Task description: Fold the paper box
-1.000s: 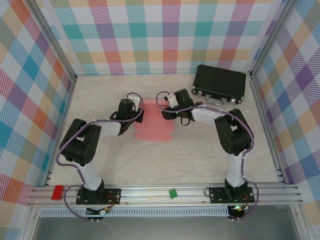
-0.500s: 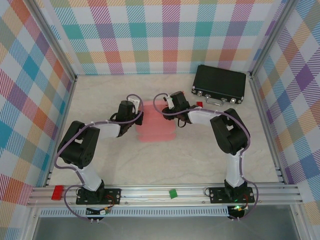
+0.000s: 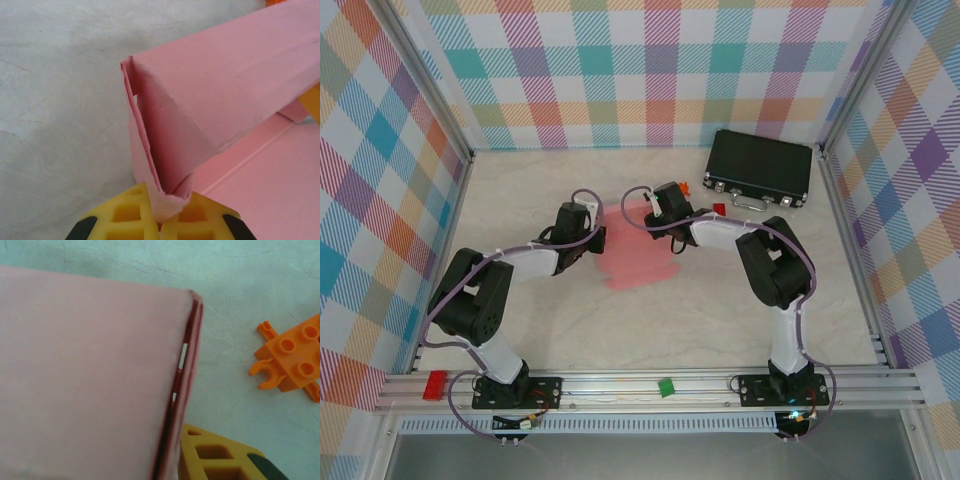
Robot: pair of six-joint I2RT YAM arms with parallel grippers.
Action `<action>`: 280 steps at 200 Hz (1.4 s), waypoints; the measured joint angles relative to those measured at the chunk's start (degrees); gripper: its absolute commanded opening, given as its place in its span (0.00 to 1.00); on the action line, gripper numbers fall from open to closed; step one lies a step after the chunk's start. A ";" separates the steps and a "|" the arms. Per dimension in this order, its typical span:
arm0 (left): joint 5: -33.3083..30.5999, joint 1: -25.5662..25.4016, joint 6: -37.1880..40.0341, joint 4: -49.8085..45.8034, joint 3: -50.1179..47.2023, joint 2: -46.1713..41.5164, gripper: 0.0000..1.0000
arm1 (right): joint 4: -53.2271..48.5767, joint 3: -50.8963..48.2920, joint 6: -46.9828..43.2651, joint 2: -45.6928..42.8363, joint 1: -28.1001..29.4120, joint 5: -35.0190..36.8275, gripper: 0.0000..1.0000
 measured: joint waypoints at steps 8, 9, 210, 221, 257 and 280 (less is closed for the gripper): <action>0.33 0.00 -0.28 -0.72 0.02 -0.39 0.05 | -0.50 0.48 0.00 0.11 0.04 0.11 0.22; 0.39 0.00 -0.37 -0.92 0.02 -0.48 0.05 | -0.57 0.52 0.00 0.11 0.07 0.11 0.22; 6.45 -0.33 -17.49 -26.84 14.14 3.17 0.08 | -29.79 18.47 -7.78 3.80 1.66 5.11 0.21; 7.41 -0.33 -19.12 -27.87 14.34 3.17 0.08 | -31.47 19.30 -8.28 3.87 1.66 4.72 0.21; 10.36 -0.33 -25.35 -28.76 13.79 2.75 0.06 | -36.28 20.96 -11.34 3.91 1.33 3.32 0.21; 11.74 -0.33 -28.72 -28.81 11.47 0.94 0.05 | -38.21 22.16 -12.63 4.24 1.31 1.55 0.21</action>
